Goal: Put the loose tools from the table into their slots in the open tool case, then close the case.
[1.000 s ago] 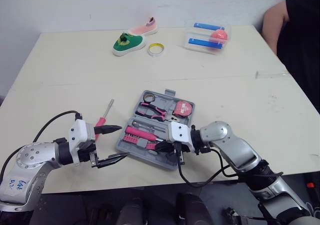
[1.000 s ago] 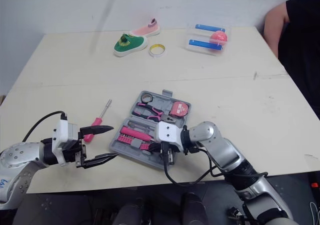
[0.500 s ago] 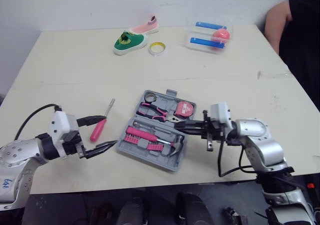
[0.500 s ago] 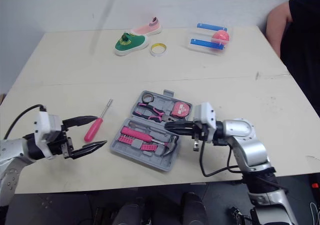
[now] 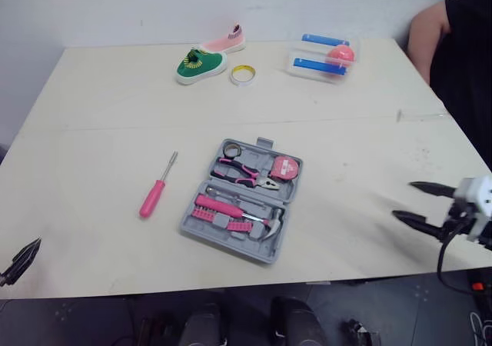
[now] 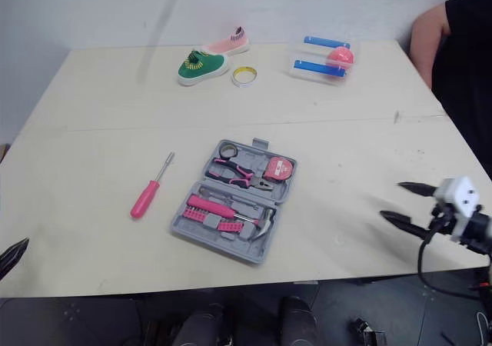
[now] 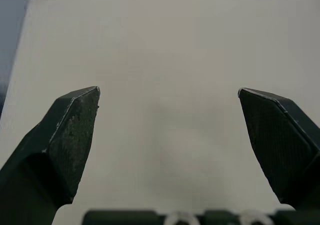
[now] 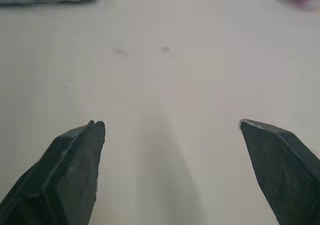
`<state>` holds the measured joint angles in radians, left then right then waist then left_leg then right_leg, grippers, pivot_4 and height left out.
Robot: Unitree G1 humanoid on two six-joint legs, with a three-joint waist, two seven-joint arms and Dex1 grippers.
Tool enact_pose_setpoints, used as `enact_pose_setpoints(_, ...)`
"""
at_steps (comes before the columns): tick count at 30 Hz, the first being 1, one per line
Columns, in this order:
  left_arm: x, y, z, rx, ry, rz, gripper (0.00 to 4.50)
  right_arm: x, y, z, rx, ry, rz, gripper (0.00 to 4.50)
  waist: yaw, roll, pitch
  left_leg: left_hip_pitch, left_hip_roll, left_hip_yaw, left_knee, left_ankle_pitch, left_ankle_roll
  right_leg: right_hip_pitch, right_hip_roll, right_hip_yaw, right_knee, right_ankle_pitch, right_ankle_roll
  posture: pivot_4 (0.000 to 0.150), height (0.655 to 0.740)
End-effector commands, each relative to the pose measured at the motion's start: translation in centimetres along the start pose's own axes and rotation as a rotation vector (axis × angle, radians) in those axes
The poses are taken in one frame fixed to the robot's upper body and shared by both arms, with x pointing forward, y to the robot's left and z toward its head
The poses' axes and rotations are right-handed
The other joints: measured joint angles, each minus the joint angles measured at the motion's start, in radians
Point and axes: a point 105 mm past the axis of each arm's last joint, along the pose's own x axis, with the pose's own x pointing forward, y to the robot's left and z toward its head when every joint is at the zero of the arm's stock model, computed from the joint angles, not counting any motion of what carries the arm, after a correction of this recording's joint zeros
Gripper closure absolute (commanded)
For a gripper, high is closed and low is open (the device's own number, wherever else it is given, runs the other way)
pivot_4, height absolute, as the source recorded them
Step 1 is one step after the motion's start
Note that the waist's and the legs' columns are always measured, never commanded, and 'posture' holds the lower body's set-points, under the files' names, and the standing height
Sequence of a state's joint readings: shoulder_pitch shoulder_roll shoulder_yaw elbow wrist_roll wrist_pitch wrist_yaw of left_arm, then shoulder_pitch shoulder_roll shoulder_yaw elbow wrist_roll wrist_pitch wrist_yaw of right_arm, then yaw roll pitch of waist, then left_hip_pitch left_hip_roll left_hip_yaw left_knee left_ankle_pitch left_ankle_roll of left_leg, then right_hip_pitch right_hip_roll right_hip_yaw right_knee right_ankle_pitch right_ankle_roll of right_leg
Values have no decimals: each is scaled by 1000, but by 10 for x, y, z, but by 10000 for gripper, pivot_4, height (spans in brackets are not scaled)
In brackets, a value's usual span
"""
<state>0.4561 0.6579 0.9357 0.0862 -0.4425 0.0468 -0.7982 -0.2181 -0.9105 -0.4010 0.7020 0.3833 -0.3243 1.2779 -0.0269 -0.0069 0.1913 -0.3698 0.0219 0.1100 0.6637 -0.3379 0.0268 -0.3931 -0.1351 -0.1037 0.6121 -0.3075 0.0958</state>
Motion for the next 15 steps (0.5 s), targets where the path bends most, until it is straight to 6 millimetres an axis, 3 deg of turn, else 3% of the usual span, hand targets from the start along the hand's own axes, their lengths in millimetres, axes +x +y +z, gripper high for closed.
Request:
enact_pose_setpoints(1,-4,5,15,33,-42,30,0,-10,-9,4,-74,-2,-58,283,-1,1,0,0,1,0,0,0,0,0,0,0,0,0,0,1500,7400)
enact_pose_setpoints(4,3,-1,23,25,-65,7,0,-6,-10,6,-82,-24,-69,283,-1,3,2,0,1,0,0,0,-1,0,0,0,0,0,-1,1500,7400)
enact_pose_setpoints(7,20,-14,39,19,-110,-56,0,10,1,17,-81,-82,-10,283,-1,3,2,0,1,0,0,3,-7,0,0,0,0,0,-1,1500,7400)
enact_pose_setpoints(15,67,-44,89,50,-183,-239,0,59,37,78,-75,-302,111,283,0,4,2,-1,1,0,0,6,-4,-1,1,0,3,0,-1,1500,7400)
